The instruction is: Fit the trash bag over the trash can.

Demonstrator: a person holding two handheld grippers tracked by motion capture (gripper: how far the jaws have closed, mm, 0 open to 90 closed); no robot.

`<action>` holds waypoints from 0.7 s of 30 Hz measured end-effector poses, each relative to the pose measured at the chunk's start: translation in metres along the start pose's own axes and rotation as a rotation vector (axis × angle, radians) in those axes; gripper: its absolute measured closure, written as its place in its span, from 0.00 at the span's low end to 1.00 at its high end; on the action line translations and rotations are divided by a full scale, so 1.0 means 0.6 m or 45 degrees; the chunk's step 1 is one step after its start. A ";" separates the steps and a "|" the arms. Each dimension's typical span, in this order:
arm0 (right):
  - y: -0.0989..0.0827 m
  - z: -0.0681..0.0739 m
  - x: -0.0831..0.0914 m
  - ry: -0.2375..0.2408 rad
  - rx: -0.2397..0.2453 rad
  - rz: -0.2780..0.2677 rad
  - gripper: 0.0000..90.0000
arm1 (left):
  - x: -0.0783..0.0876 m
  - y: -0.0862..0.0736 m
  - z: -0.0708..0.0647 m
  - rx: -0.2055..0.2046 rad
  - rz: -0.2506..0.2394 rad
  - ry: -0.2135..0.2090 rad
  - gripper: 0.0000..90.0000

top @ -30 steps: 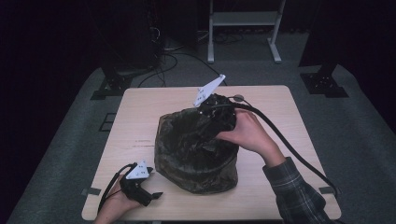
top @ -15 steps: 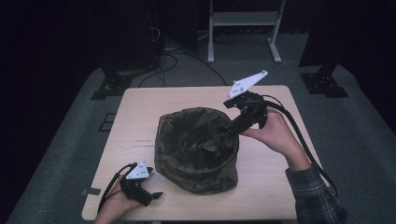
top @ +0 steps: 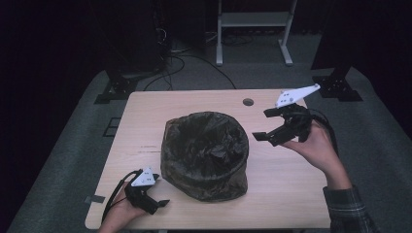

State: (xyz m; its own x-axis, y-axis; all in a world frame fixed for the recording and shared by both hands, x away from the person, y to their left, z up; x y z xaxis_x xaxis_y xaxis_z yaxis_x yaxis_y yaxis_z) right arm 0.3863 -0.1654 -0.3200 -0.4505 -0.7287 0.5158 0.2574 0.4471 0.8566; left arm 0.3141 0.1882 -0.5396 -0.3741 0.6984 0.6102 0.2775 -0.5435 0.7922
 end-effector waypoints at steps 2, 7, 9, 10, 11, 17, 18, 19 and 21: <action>-0.016 -0.005 0.003 -0.016 -0.011 -0.007 0.10 | 0.000 0.000 0.000 0.000 0.000 0.000 0.00; -0.070 -0.013 0.004 -0.019 -0.046 -0.006 0.10 | 0.000 0.000 0.000 0.000 0.000 0.000 0.00; -0.093 -0.015 0.002 -0.022 -0.062 -0.006 0.10 | 0.000 0.000 0.000 0.000 0.002 -0.001 0.00; -0.104 -0.016 0.001 -0.024 -0.068 -0.006 0.10 | 0.000 0.000 0.000 0.000 0.002 -0.001 0.00; -0.116 -0.017 0.000 -0.027 -0.072 -0.007 0.10 | 0.000 0.000 0.000 0.000 0.002 -0.001 0.00; -0.192 -0.022 -0.013 -0.052 -0.105 -0.003 0.10 | 0.000 0.000 0.000 0.004 -0.001 0.000 0.00; -0.205 -0.022 -0.015 -0.056 -0.115 -0.001 0.10 | 0.000 0.000 0.000 0.002 0.001 0.000 0.00; -0.217 -0.023 -0.018 -0.062 -0.123 0.004 0.10 | 0.000 0.000 0.000 0.002 0.000 0.000 0.00; -0.235 -0.025 -0.022 -0.074 -0.139 0.013 0.10 | 0.000 0.000 0.000 0.003 0.000 0.000 0.00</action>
State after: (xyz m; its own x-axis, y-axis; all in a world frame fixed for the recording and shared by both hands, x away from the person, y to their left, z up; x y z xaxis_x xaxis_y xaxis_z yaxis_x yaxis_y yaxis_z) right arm 0.3684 -0.2267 -0.4474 -0.4955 -0.6918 0.5253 0.3520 0.3929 0.8495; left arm 0.3140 0.1880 -0.5396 -0.3740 0.6987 0.6099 0.2793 -0.5423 0.7924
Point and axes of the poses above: each handheld gripper's, and its own axes: x roughly backward along the jaws, y roughly out of its top, z roughly to its left, the point moved 8 cm from there along -x, roughly forward along the jaws, and after that the axes turned 7 degrees about -z, right-handed, at the moved point
